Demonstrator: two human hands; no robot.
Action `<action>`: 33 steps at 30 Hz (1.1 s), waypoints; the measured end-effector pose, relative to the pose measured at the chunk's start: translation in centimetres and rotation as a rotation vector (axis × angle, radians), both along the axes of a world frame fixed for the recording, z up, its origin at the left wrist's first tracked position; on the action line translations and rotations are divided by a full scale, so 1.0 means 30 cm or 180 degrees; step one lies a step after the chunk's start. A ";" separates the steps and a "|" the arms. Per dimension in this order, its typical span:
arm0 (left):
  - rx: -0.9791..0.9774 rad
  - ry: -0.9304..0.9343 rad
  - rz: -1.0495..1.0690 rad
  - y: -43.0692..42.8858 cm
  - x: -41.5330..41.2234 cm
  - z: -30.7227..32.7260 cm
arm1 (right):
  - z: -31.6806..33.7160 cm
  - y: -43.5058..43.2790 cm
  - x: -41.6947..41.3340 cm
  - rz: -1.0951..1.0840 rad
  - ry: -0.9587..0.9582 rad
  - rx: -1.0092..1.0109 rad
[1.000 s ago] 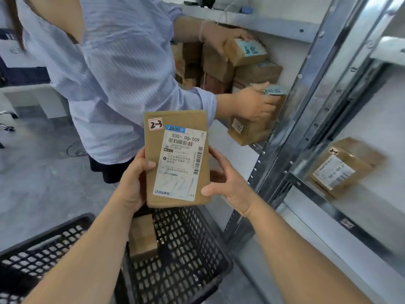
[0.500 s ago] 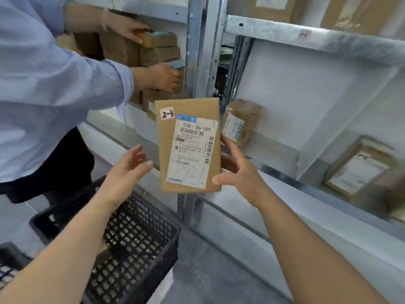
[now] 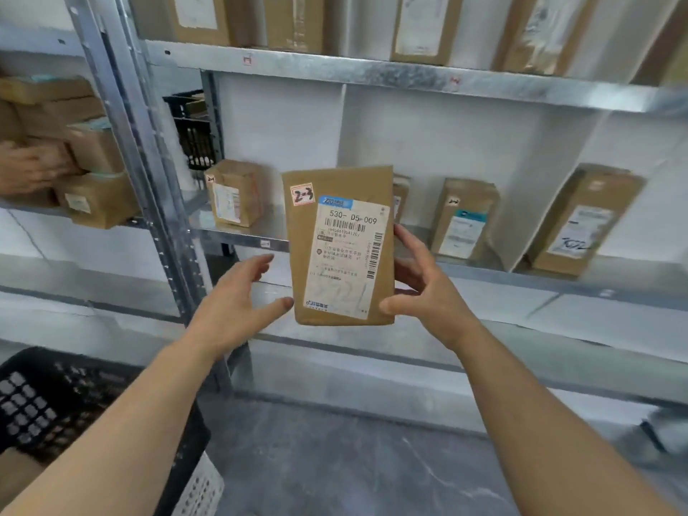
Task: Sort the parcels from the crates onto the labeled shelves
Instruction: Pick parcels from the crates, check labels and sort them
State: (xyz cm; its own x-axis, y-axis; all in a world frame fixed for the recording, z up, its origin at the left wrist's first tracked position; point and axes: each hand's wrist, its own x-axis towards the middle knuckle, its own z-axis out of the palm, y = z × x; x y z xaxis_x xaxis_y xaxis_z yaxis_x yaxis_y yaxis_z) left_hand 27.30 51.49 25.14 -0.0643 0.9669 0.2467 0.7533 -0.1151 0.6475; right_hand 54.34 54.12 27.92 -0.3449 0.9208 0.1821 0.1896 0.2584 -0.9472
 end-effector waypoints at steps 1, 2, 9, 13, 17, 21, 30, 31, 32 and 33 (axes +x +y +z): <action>-0.0019 0.0009 -0.0104 0.006 0.059 0.015 | 0.010 -0.024 0.058 -0.0125 0.0030 0.0037; -0.0016 0.0048 -0.0211 0.014 0.116 0.030 | 0.019 -0.047 0.115 -0.0240 0.0064 0.0071; 0.0001 0.0241 -0.0921 0.103 0.502 0.090 | 0.052 -0.196 0.466 -0.1088 0.0268 0.0144; -0.0055 0.0333 -0.1375 0.150 0.704 0.083 | 0.032 -0.265 0.640 -0.1591 0.0298 0.0225; -0.0088 0.0475 -0.1699 0.201 0.896 0.068 | 0.020 -0.296 0.794 -0.1978 0.0259 0.0260; -0.0159 0.0483 -0.1925 0.285 1.077 0.066 | 0.018 -0.278 0.942 -0.2217 0.0203 0.0273; -0.0014 0.0798 -0.2358 0.561 1.443 0.105 | 0.072 -0.115 1.268 -0.2484 0.0196 0.0342; 0.0043 0.0848 -0.2370 0.600 1.480 0.110 | 0.078 -0.086 1.306 -0.2485 0.0197 0.0347; 0.0104 0.0896 -0.2385 0.637 1.517 0.114 | 0.084 -0.056 1.344 -0.2487 0.0202 0.0353; 0.0168 0.0949 -0.2411 0.672 1.553 0.118 | 0.089 -0.025 1.381 -0.2489 0.0215 0.0361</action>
State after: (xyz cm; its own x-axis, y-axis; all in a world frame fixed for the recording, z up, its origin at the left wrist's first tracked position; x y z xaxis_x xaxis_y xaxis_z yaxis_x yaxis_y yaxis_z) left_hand 73.89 71.64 28.68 0.6779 0.7084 0.1967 0.5987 -0.6872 0.4115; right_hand 95.76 53.35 30.60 0.4095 0.8661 0.2869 0.2989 0.1697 -0.9391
